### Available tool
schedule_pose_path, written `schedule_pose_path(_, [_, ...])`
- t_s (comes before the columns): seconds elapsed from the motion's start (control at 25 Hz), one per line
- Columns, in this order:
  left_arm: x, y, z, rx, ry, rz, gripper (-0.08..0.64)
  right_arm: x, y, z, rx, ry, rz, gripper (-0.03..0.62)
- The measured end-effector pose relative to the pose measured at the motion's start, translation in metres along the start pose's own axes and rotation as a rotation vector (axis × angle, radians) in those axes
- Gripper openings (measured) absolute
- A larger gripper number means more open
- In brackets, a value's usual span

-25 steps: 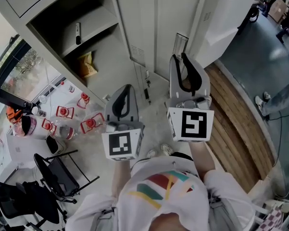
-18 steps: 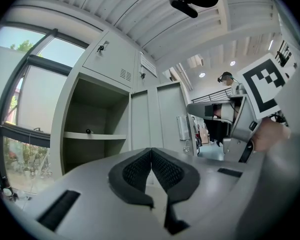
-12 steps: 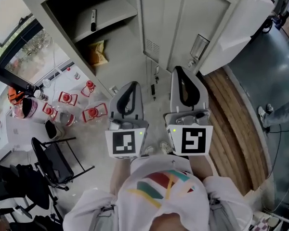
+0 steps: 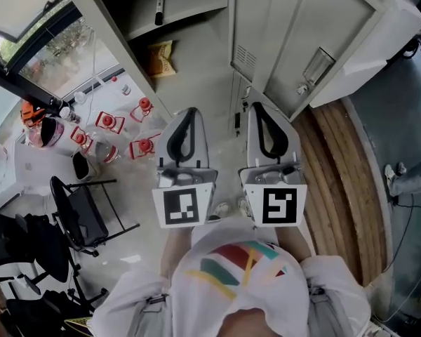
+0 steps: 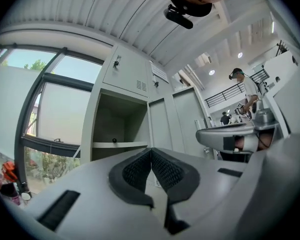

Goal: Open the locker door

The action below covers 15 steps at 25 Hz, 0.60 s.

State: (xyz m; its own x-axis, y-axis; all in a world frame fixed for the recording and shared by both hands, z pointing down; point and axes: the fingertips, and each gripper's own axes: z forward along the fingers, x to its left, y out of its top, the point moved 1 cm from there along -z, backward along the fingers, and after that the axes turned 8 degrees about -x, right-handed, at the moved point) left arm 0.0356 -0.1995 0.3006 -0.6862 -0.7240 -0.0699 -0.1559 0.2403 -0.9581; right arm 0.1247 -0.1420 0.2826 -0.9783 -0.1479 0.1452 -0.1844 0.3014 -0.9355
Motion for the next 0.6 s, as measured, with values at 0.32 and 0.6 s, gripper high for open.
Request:
schedule_pose_path(0.32, [0.015,0.003,-0.008,-0.003,0.041,0.019,0.015,0.011,-0.025,0.002,0.07,0.039,0.001,0.005])
schedule_pose_path(0.6, [0.014,0.002,-0.007,-0.01,0.039,0.011,0.015,0.015,-0.029,0.004,0.077,0.046,0.009,0.005])
